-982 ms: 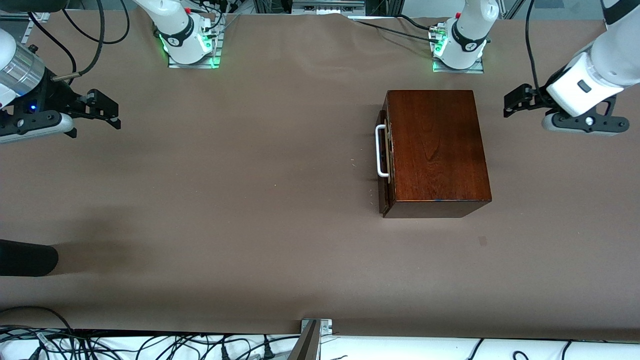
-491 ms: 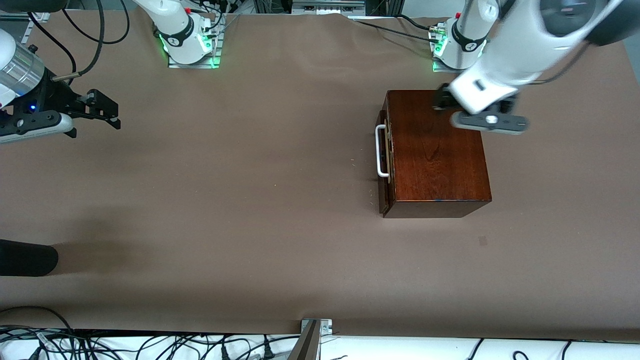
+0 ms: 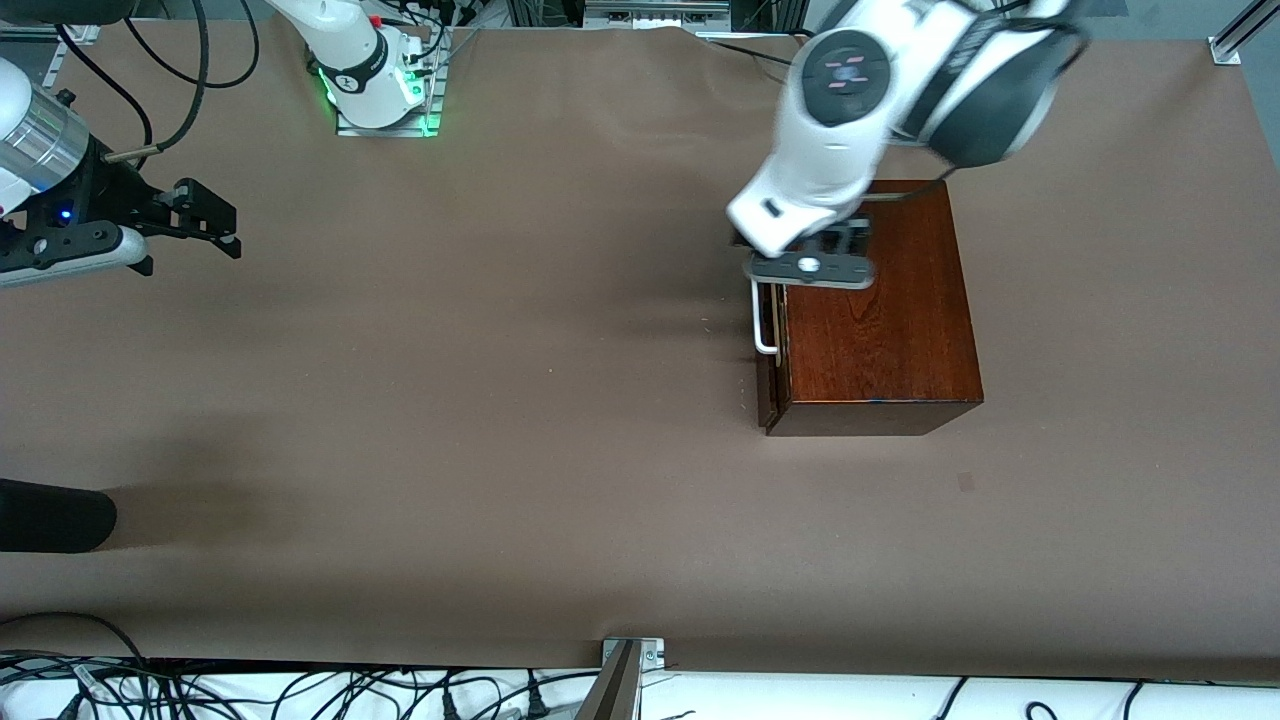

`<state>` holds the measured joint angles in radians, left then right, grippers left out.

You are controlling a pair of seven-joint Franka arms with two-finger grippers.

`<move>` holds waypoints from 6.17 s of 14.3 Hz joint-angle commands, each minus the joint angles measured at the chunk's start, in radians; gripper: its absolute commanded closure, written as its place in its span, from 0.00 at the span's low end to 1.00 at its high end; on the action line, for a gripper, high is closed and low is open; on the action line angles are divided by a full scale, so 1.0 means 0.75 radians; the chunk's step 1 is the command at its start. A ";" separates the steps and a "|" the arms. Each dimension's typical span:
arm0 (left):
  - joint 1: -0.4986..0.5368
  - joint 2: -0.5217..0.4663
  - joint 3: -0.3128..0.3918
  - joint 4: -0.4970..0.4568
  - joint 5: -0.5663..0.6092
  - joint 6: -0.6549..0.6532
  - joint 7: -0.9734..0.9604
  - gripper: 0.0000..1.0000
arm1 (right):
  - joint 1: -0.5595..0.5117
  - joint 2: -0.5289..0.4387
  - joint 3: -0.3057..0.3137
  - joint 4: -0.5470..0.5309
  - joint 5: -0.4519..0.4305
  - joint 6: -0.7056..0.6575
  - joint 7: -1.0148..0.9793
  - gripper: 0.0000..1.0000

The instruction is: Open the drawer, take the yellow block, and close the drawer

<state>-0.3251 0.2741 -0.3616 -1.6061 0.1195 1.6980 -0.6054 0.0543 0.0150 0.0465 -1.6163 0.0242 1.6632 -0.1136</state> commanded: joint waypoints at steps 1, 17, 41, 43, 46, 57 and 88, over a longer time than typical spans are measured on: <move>-0.047 -0.001 0.002 -0.116 0.084 0.165 -0.115 0.00 | -0.009 0.002 0.003 0.020 0.021 -0.023 0.014 0.00; -0.098 0.199 0.004 -0.245 0.323 0.409 -0.334 0.00 | -0.009 0.002 0.001 0.018 0.021 -0.025 0.010 0.00; -0.164 0.297 0.002 -0.243 0.467 0.407 -0.514 0.00 | -0.011 0.002 0.001 0.018 0.021 -0.023 0.002 0.00; -0.164 0.309 0.002 -0.239 0.469 0.409 -0.514 0.00 | -0.011 0.002 0.001 0.018 0.021 -0.023 0.004 0.00; -0.194 0.346 0.001 -0.225 0.471 0.476 -0.520 0.00 | -0.011 0.002 0.001 0.018 0.021 -0.025 0.002 0.00; -0.278 0.495 0.002 0.000 0.450 0.585 -0.626 0.00 | -0.013 0.002 -0.001 0.018 0.021 -0.025 -0.004 0.00; 0.501 -0.087 0.125 0.250 -0.122 -0.284 0.725 0.00 | 0.032 0.170 0.008 0.036 -0.020 0.008 -0.018 0.00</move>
<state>0.0385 0.2677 -0.3286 -1.3599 0.0771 1.4764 -0.1423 0.0750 0.1179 0.0527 -1.6145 0.0202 1.6767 -0.1177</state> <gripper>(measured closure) 0.000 0.000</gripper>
